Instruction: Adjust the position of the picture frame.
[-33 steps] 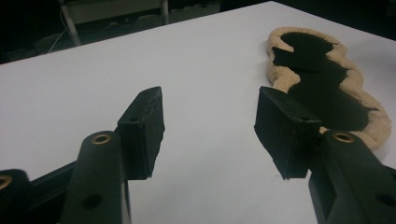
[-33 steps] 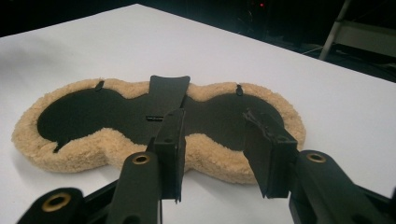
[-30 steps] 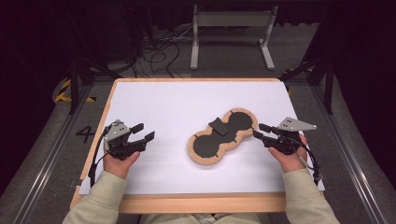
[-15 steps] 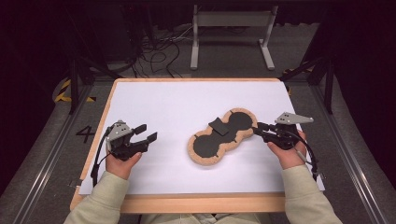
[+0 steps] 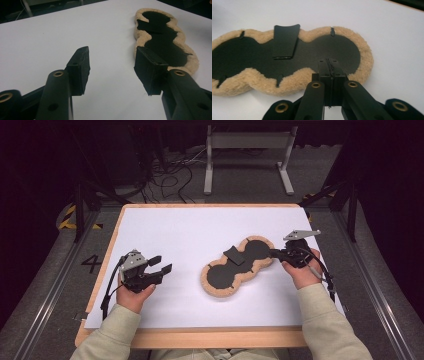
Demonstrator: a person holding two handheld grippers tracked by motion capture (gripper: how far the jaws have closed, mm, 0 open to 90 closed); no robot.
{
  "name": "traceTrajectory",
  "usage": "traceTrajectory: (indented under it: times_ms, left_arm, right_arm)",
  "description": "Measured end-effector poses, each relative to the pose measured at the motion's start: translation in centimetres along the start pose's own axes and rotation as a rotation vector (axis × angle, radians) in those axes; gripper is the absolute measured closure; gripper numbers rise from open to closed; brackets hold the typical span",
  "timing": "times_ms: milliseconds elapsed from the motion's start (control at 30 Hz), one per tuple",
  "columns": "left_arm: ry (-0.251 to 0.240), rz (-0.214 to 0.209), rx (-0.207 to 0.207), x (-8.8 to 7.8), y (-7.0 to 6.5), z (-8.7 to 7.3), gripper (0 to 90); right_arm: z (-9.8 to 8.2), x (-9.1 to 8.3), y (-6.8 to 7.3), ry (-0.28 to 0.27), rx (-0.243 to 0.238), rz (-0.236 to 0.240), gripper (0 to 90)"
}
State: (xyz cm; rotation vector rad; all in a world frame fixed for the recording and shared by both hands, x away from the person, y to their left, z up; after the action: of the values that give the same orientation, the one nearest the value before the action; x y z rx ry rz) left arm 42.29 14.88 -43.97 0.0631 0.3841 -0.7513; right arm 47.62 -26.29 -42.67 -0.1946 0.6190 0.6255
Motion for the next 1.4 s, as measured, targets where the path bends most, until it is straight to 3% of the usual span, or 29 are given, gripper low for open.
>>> traceTrajectory:
  times_ms: [433, 1000, 1167, 1400]
  left_arm:
    - [0.038, -0.003, -0.01, 0.6, 0.1, -0.3, 51.6]
    - [0.068, 0.007, 0.004, 0.4, 0.1, -0.8, 53.7]
    - [0.068, 0.009, -0.003, 0.4, 0.2, -1.0, 54.2]
    - [0.076, 0.006, -0.002, 0.4, 0.3, -1.1, 54.4]
  right_arm:
    - [-0.5, 1.6, -2.4, 0.139, 0.055, -0.108, 90.0]
    - [-0.3, 4.6, -5.8, 0.203, 0.116, -0.192, 90.0]
    - [-0.8, 5.5, -6.5, 0.225, 0.144, -0.194, 90.0]
    - [-1.0, 6.4, -6.2, 0.233, 0.146, -0.178, 90.0]
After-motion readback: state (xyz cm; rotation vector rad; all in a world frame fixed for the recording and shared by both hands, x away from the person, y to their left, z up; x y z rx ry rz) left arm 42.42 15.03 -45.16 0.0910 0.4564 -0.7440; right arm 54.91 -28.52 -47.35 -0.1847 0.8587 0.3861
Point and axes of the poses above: each handheld gripper's, and its own axes: x roughly forward along the jaws, z roughly out of its top, y roughly to its left, the point moved 6 cm from there along x, roughly forward along the jaws, and after that the axes turned 5 degrees about -y, right-handed, at the moved point
